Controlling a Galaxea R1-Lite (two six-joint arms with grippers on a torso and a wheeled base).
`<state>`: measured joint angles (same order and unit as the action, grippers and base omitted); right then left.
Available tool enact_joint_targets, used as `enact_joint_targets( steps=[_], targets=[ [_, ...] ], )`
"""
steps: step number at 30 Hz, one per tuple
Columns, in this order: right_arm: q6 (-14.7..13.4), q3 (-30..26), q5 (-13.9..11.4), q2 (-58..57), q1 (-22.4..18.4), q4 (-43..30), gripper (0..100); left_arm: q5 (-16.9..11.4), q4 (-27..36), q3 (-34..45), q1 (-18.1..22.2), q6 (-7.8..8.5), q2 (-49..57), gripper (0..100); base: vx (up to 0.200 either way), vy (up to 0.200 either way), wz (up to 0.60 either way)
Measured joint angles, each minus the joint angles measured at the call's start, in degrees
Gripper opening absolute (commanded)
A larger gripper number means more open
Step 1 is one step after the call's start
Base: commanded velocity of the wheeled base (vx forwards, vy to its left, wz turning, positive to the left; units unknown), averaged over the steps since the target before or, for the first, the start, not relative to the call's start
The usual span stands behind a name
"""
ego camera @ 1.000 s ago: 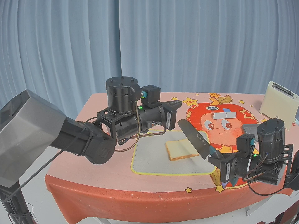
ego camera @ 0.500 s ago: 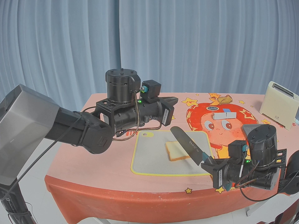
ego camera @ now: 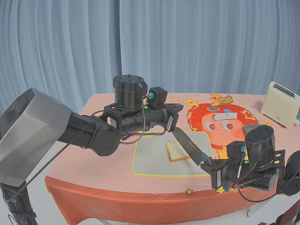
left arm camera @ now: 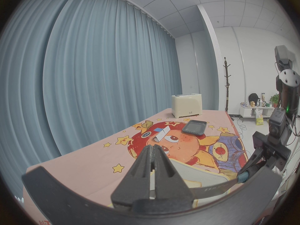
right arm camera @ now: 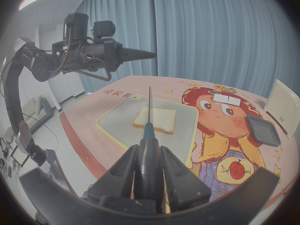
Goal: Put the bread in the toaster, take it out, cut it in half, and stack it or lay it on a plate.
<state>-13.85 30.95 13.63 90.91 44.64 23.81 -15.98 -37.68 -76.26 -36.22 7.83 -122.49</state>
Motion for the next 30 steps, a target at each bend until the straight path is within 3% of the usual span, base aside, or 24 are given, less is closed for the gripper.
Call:
enact_joint_targets(
  steps=[30],
  targets=[
    [-0.1, 0.2, 0.1, 1.1, -0.1, 0.0, 0, 0.3, -0.5, 1.3, -1.6, -0.15, -4.6, 0, 0.0, 0.0, 0.0]
  ],
)
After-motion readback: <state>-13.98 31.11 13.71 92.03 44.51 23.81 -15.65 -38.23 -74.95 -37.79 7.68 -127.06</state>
